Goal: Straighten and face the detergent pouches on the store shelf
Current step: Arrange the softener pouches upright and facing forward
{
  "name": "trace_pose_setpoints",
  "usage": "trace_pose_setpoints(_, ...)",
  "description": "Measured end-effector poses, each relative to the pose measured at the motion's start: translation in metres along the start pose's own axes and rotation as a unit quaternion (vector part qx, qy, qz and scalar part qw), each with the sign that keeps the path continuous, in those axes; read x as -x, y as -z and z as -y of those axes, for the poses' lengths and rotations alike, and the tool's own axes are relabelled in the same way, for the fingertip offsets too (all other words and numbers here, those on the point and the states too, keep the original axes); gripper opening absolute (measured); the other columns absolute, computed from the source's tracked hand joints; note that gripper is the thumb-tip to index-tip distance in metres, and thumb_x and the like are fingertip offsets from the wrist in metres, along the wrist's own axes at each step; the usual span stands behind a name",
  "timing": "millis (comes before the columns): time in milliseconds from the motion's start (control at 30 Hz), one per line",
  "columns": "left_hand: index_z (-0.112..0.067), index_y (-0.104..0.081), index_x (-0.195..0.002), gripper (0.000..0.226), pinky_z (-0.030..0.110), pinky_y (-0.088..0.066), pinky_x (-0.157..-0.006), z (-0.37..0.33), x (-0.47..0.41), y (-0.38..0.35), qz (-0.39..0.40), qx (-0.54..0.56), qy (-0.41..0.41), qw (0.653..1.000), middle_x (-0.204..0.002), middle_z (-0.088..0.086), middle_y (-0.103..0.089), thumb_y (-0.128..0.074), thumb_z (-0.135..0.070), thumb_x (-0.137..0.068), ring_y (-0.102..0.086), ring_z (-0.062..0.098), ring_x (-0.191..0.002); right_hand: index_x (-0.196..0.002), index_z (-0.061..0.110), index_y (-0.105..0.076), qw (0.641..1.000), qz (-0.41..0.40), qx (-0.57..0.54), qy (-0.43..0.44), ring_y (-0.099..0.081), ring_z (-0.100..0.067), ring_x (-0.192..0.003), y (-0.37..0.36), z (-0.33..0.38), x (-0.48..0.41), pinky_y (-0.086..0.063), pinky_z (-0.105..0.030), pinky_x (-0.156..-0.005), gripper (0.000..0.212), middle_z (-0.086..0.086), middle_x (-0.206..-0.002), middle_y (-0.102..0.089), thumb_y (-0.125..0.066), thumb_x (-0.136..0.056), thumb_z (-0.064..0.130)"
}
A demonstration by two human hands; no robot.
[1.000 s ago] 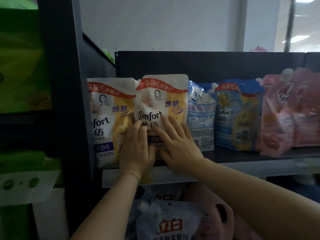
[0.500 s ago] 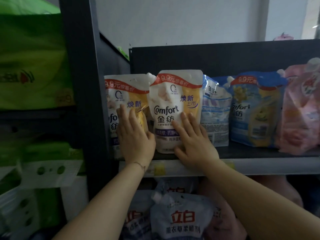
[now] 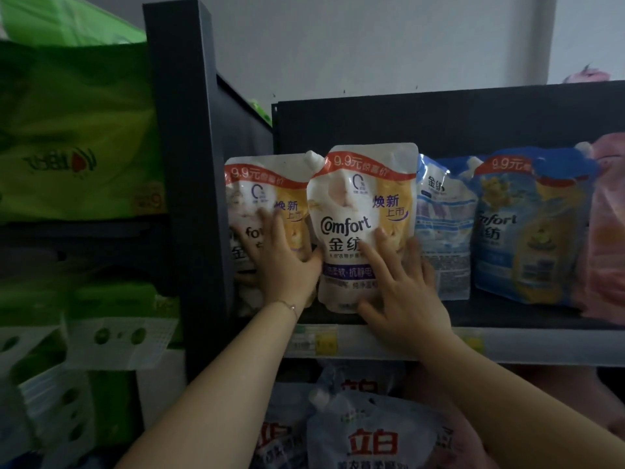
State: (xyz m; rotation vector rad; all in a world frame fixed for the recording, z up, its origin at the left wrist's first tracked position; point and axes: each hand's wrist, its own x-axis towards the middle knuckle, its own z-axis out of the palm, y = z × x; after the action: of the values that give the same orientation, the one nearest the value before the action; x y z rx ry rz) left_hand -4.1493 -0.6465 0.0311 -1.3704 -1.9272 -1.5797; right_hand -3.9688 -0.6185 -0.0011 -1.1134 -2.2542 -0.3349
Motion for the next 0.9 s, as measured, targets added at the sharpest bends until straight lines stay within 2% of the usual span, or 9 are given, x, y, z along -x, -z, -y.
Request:
trace_pose_setpoints(67, -0.040, -0.015, -0.148, 0.080, 0.070, -0.012, -0.109, -0.006, 0.002, -0.007, 0.024, 0.020, -0.028, 0.999, -0.160, -0.013, 0.000, -0.063, -0.037, -0.084, 0.029, 0.022, -0.142, -0.141, 0.050, 0.029, 1.000, 0.004, -0.012, -0.001, 0.033, -0.035, -0.140, 0.000, 0.000, -0.001, 0.004, -0.056, -0.114, 0.084, 0.019, -0.146, 0.043, -0.024, -0.077, 0.064)
trace_pose_setpoints(167, -0.034, -0.020, -0.150, 0.074, 0.062, -0.015, -0.115, -0.014, 0.004, -0.012, 0.072, 0.070, -0.064, 0.993, -0.159, -0.010, -0.010, -0.058, -0.019, -0.089, 0.016, 0.022, -0.146, -0.141, 0.048, 0.029, 1.000, -0.004, -0.006, -0.010, 0.030, -0.036, -0.141, 0.001, 0.001, -0.001, 0.001, -0.057, -0.114, 0.085, 0.012, -0.146, 0.046, -0.021, -0.075, 0.067)
trace_pose_setpoints(333, -0.037, -0.016, -0.150, 0.069, 0.055, -0.009, -0.117, -0.019, 0.005, -0.005, 0.129, 0.048, -0.078, 0.987, -0.159, -0.012, -0.007, -0.054, -0.026, -0.094, 0.014, 0.019, -0.147, -0.144, 0.043, 0.027, 0.999, -0.017, 0.007, -0.028, 0.029, -0.037, -0.141, 0.000, 0.000, -0.001, 0.003, -0.057, -0.114, 0.088, 0.005, -0.150, 0.041, -0.025, -0.079, 0.070)
trace_pose_setpoints(400, -0.040, -0.001, -0.151, 0.067, 0.063, 0.001, -0.111, -0.013, 0.006, -0.006, 0.117, -0.062, -0.095, 0.987, -0.159, -0.016, 0.006, -0.042, -0.039, -0.098, 0.018, 0.018, -0.146, -0.145, 0.043, 0.027, 0.999, -0.026, 0.018, -0.018, 0.036, -0.034, -0.139, 0.001, 0.000, -0.001, 0.010, -0.058, -0.112, 0.087, 0.007, -0.151, 0.041, -0.029, -0.083, 0.069)
trace_pose_setpoints(467, -0.042, 0.027, -0.143, 0.068, 0.070, 0.010, -0.105, -0.003, 0.004, -0.007, 0.095, -0.192, -0.135, 0.967, -0.155, -0.015, 0.027, -0.025, -0.048, -0.099, 0.028, 0.018, -0.143, -0.143, 0.044, 0.029, 0.999, -0.025, 0.033, -0.009, 0.041, -0.030, -0.136, 0.003, 0.000, -0.001, 0.014, -0.059, -0.110, 0.084, 0.010, -0.150, 0.042, -0.030, -0.088, 0.068)
trace_pose_setpoints(567, -0.042, 0.046, -0.128, 0.072, 0.072, 0.014, -0.103, 0.005, 0.000, -0.005, 0.096, -0.263, -0.190, 0.941, -0.148, -0.012, 0.043, -0.020, -0.049, -0.099, 0.039, 0.022, -0.137, -0.140, 0.046, 0.034, 0.999, -0.009, 0.038, -0.003, 0.046, -0.028, -0.133, 0.004, -0.001, -0.003, 0.012, -0.059, -0.113, 0.081, 0.012, -0.148, 0.043, -0.029, -0.092, 0.066)
trace_pose_setpoints(733, -0.052, 0.027, -0.139, 0.069, 0.072, 0.010, -0.103, 0.000, 0.001, -0.003, 0.132, -0.189, -0.062, 0.971, -0.147, -0.007, 0.045, -0.028, -0.056, -0.096, 0.040, 0.031, -0.135, -0.139, 0.048, 0.033, 1.000, -0.004, 0.029, -0.003, 0.048, -0.025, -0.131, 0.005, -0.001, -0.004, 0.011, -0.048, -0.110, 0.079, 0.013, -0.148, 0.043, -0.028, -0.092, 0.065)
trace_pose_setpoints(800, -0.055, 0.023, -0.139, 0.075, 0.075, 0.005, -0.105, -0.004, 0.002, -0.003, 0.123, -0.165, -0.018, 0.978, -0.146, -0.004, 0.046, -0.038, -0.048, -0.097, 0.039, 0.037, -0.135, -0.139, 0.049, 0.033, 1.000, 0.000, 0.024, -0.005, 0.049, -0.024, -0.130, 0.007, 0.000, -0.003, 0.008, -0.048, -0.112, 0.079, 0.014, -0.148, 0.043, -0.029, -0.092, 0.065)
trace_pose_setpoints(900, -0.065, 0.020, -0.134, 0.084, 0.076, -0.015, -0.104, -0.007, 0.002, -0.004, 0.113, -0.077, 0.005, 0.991, -0.146, -0.010, 0.045, -0.047, -0.030, -0.097, 0.037, 0.041, -0.134, -0.138, 0.050, 0.034, 1.000, 0.008, 0.020, -0.008, 0.049, -0.023, -0.130, 0.008, 0.000, -0.002, 0.004, -0.051, -0.114, 0.079, 0.015, -0.147, 0.043, -0.030, -0.092, 0.065)
